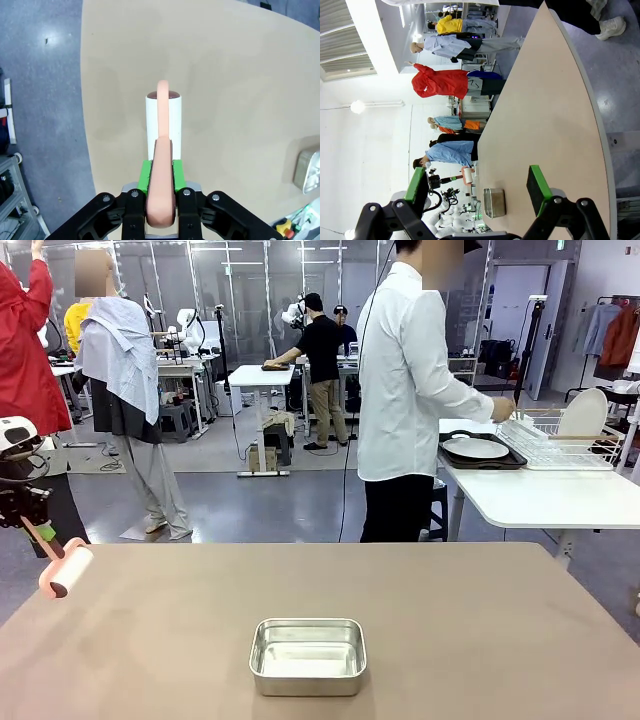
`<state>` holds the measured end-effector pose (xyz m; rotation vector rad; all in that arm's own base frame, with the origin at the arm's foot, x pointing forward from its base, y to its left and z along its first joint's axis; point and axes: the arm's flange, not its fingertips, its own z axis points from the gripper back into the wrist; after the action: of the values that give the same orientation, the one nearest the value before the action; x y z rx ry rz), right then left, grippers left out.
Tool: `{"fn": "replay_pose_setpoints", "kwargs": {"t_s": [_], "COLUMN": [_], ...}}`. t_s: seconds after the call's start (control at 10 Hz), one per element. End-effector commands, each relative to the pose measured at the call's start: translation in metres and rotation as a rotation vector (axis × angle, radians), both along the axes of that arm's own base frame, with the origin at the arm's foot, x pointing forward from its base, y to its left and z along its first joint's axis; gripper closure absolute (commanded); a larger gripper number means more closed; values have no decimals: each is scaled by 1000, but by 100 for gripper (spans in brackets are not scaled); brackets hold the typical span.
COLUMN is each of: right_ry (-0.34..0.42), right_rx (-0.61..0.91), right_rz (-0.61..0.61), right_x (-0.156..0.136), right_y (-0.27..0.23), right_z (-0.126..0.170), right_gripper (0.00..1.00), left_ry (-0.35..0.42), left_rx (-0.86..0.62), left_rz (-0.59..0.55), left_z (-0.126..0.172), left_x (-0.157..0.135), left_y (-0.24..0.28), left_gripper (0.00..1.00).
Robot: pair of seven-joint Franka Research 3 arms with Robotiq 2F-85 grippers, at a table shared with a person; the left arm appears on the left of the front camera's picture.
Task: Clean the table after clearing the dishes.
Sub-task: Place the Lint Roller back on top of the Airtight Container.
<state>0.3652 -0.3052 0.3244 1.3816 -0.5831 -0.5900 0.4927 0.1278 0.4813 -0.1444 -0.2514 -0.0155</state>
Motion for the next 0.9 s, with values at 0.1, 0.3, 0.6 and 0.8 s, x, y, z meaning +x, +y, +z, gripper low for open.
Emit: {"fn": "replay_pose_setpoints", "kwargs": {"t_s": [0.1, 0.3, 0.6, 0.8], "right_ry": [-2, -2, -2, -2], "right_rx": [3, 3, 3, 3], "right_rz": [-2, -2, -2, -2], "right_x": [-1, -1, -1, -1], "right_y": [1, 1, 1, 1], "right_z": [4, 4, 4, 4], "right_gripper": [0, 0, 0, 0], "left_ry": [-1, -37, -131, -158], "left_rx": [105, 239, 364, 386], "left_rz": [-206, -497, -963, -1211], "left_z": [24, 66, 113, 118], "left_x": [19, 29, -21, -56], "left_y": [-53, -152, -274, -332], "left_gripper": [80, 80, 80, 80]}}
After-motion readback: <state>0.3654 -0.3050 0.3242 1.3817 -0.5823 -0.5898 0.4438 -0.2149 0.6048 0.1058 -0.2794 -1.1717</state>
